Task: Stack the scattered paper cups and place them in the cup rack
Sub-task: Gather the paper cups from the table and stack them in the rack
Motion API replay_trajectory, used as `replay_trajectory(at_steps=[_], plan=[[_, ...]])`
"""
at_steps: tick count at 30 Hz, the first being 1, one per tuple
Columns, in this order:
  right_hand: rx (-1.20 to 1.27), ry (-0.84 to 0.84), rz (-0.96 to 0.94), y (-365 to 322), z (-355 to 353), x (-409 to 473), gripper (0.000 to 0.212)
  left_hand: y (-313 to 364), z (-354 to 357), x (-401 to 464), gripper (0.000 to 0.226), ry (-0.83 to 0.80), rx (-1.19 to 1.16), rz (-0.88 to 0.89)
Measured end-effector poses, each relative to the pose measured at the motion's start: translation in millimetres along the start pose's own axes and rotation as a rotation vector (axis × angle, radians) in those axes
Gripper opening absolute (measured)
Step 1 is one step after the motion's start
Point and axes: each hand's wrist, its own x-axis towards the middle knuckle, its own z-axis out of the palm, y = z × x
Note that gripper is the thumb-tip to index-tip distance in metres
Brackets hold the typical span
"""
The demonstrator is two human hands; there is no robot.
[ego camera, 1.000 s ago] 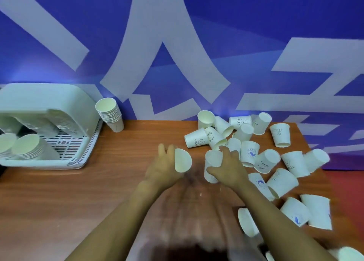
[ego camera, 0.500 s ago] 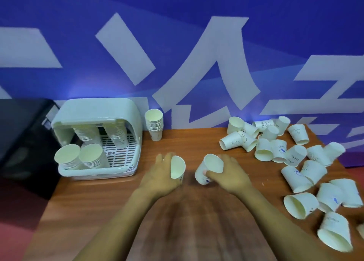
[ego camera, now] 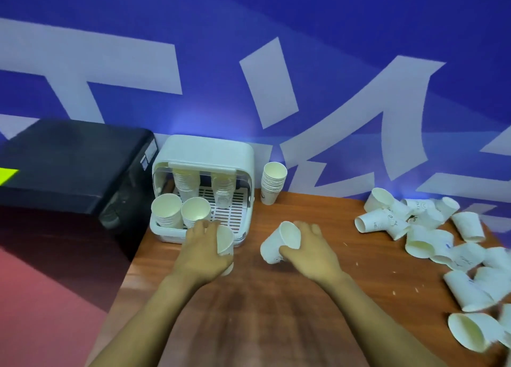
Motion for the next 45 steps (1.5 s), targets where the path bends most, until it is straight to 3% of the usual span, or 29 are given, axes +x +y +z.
replay_trajectory(at_steps=[9,18,24,36,45], plan=[[0.002,-0.124,-0.099,-57,36,22,0.063,-47,-55,10,0.082,0.156,-0.016,-0.053],[0.047,0.067,-0.262,-145,69,49,0.077,-91,-88,54,0.082,0.337,-0.039,-0.012],[-0.053,0.065,-0.238,-165,90,77,0.081,-114,-80,82,0.079,0.294,0.029,0.009],[-0.116,-0.176,-0.19,-148,127,100,0.087,-140,-47,105,0.087,0.013,0.056,-0.044],[-0.08,-0.157,-0.209,-128,103,83,0.078,-106,-51,81,0.086,0.092,0.045,0.057]])
